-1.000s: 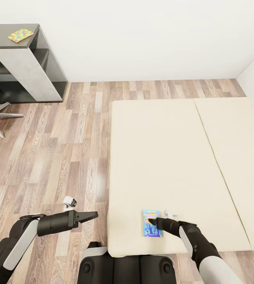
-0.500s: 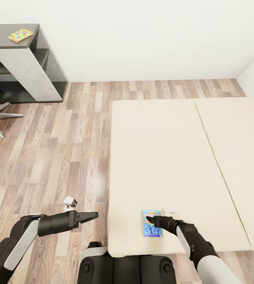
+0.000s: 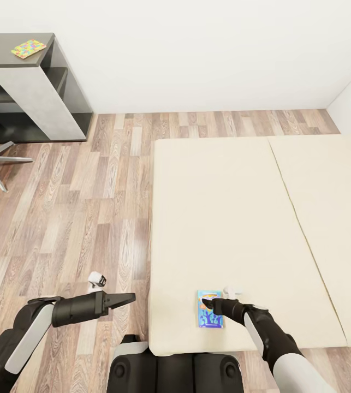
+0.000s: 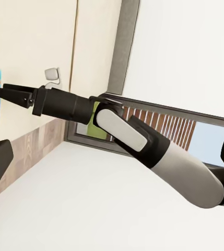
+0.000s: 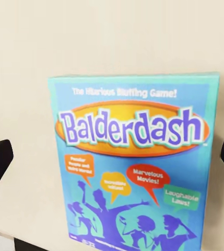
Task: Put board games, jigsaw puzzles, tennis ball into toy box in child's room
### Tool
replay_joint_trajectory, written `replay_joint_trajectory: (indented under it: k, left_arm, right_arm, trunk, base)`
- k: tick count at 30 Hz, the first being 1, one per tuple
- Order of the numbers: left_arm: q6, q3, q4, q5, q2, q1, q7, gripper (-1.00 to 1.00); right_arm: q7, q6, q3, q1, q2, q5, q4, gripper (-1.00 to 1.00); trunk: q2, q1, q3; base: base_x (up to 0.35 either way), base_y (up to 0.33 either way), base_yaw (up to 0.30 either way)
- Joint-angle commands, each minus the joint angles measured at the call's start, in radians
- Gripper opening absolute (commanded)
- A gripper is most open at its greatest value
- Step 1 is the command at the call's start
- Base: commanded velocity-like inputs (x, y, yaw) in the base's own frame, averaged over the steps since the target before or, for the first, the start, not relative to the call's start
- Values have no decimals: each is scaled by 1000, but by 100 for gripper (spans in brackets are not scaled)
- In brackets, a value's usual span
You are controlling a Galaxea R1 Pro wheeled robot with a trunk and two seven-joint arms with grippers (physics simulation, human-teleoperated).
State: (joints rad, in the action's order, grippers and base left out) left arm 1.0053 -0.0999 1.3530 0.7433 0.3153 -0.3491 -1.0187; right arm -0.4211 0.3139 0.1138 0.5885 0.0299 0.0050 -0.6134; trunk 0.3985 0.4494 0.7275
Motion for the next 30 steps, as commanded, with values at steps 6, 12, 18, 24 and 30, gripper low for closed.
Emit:
replay_joint_trajectory:
  k: [6,12,18,24,30]
  left_arm:
    - [4,0,0,2,2,-1,-1,100]
    - [0,0,-2,-1,1,-1,-1,100]
    - [-3,-1,-4,-6,0,-1,-1,100]
    - [-4,-1,-5,-7,0,-1,-1,100]
    - [-4,-1,-5,-7,0,-1,-1,100]
  right_arm:
    - [-7,8,9,0,-2,0,1,100]
    - [-7,9,13,-1,-7,-4,5,100]
    - [-9,9,17,-1,-15,-11,8,100]
    - [-10,10,18,-2,-19,-7,9,100]
    - [-11,10,14,-2,-18,-4,9,100]
  trunk:
    - [2,1,1]
    - [2,1,1]
    - [2,1,1]
    - [2,1,4]
    - [2,1,11]
  base:
    - [0,0,0]
    - [0,0,0]
    - [0,0,0]
    - [0,0,0]
    - [0,0,0]
